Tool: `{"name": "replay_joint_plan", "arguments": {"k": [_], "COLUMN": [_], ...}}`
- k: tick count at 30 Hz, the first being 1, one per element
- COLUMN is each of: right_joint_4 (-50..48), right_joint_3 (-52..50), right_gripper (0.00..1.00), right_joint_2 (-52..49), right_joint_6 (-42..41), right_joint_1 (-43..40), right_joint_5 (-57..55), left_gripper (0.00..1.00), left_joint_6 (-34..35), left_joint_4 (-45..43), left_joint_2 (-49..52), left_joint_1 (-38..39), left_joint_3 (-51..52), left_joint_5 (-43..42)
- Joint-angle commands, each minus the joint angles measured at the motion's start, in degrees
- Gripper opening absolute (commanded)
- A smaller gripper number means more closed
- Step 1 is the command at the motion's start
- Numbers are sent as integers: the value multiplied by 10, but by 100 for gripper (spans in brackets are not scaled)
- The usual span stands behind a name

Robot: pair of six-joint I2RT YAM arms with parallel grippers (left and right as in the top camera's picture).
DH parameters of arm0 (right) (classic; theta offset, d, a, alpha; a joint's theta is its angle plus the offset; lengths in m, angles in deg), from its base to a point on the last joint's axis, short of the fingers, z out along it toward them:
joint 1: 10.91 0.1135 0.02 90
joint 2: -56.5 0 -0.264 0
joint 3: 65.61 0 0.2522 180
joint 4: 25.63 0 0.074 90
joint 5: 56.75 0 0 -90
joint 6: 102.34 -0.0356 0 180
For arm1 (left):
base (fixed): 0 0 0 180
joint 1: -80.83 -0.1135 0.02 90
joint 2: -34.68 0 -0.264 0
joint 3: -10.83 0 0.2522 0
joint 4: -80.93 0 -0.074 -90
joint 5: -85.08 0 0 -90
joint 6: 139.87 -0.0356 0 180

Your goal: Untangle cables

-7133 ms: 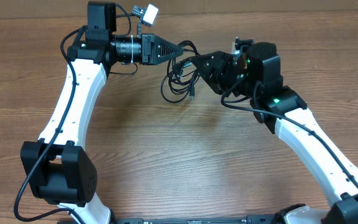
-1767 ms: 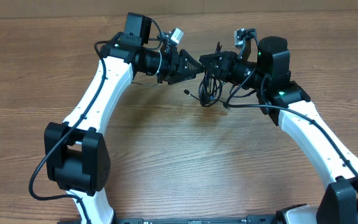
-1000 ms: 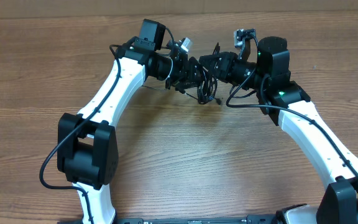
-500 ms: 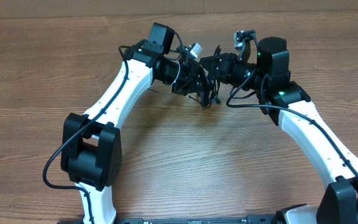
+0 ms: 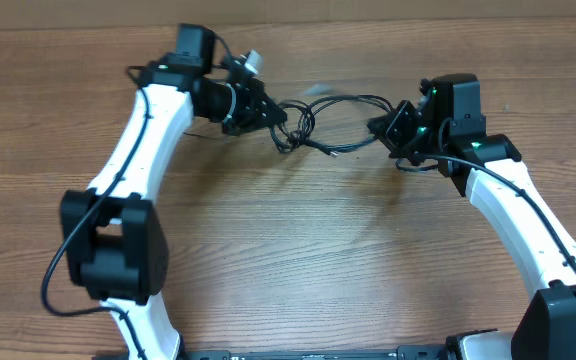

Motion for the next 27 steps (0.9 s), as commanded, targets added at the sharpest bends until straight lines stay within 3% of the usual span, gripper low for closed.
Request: {"name": "replay_joint_plan", "arguments": {"k": [1,8,14,16,17,18,19,21,22,23,27], "right_joint_4": [46,112,190,195,185,176,162,162,163,162,137], "right_joint_3": [5,5,4,4,5,6,18,50,62,96,156], "right_gripper": [4,4,4,4,7,12,32,57,62,80,85], "right_joint_2": [17,17,16,16,16,16,17,18,19,21,21], "right_joint_6": [1,15,31,40,87,129,205,266,280,308,316], "right_joint_1": [-9,-9,-9,-9,-9,-9,-9,-9,-9,-9,-5], "right_joint_5": [-160,-220,-306,-303,-268,-225,-118,-8,26,102,217], "left_gripper": [4,4,4,4,4,4,4,4,4,4,4], "left_joint_6": [-30,-11,-3,-2,-2,-2,-4,-7,-7,-9,-7], "left_joint_4": [-6,-98,-155,-155,-154,-152,-149,-147,-147,-145,-148], "left_joint_2": [-76,-151,-188,-189,-188,-188,-188,-186,-184,-183,-179], "left_joint_1": [-31,-85,-125,-129,-129,-127,-117,-99,-93,-79,-56], "left_joint_3": [-24,-24,-24,-25,-24,-24,-24,-24,-24,-24,-24], "left_joint_5": [-42,-129,-129,-130,-130,-130,-129,-128,-127,-123,-109]}}
